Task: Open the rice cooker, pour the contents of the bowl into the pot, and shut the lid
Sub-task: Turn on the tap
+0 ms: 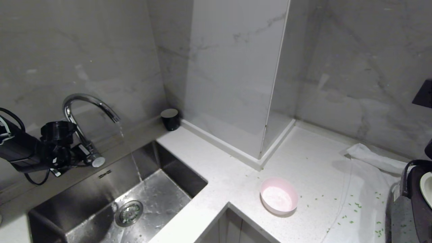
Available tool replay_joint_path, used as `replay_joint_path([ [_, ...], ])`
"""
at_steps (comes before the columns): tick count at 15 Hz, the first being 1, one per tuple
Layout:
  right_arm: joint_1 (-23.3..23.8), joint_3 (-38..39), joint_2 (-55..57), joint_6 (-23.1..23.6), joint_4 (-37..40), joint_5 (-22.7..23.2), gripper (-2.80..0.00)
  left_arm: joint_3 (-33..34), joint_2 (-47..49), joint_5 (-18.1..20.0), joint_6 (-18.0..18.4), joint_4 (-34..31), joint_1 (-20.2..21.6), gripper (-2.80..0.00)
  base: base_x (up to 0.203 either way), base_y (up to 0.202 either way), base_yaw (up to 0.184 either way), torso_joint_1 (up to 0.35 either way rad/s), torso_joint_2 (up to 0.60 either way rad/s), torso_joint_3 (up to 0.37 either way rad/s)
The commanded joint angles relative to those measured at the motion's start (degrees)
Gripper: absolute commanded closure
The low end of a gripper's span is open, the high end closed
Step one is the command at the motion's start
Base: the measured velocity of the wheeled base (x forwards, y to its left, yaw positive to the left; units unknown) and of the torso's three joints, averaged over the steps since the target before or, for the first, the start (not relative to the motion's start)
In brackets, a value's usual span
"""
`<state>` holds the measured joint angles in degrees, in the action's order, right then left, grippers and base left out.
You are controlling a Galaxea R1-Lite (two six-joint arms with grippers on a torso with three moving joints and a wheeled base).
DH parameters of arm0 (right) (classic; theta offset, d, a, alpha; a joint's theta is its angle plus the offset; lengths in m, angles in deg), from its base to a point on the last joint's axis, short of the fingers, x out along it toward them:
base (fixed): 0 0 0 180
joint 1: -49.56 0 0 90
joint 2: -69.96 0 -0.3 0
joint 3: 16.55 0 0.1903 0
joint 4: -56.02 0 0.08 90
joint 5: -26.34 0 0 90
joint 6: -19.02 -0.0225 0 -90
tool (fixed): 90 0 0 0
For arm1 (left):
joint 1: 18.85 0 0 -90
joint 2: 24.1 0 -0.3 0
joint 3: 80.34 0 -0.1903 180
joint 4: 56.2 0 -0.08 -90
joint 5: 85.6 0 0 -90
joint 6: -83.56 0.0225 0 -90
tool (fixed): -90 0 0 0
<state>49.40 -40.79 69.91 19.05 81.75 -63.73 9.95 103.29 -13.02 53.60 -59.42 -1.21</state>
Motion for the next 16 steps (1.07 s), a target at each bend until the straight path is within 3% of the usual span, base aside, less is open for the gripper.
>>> replay_joint_path([
  [1,-0.02,0.0,0.05,0.05,0.01,-0.01,0.0,-0.1,0.05,-0.07,-0.19,0.16,0.03,0.0,0.0,0.0,0.0,0.0,0.0,0.0],
  [16,-0.02,0.0,0.05,-0.03,0.01,-0.01,0.0,-1.16,1.07,-0.21,-0.19,0.43,0.38,0.0,0.0,0.0,0.0,0.0,0.0,0.0],
])
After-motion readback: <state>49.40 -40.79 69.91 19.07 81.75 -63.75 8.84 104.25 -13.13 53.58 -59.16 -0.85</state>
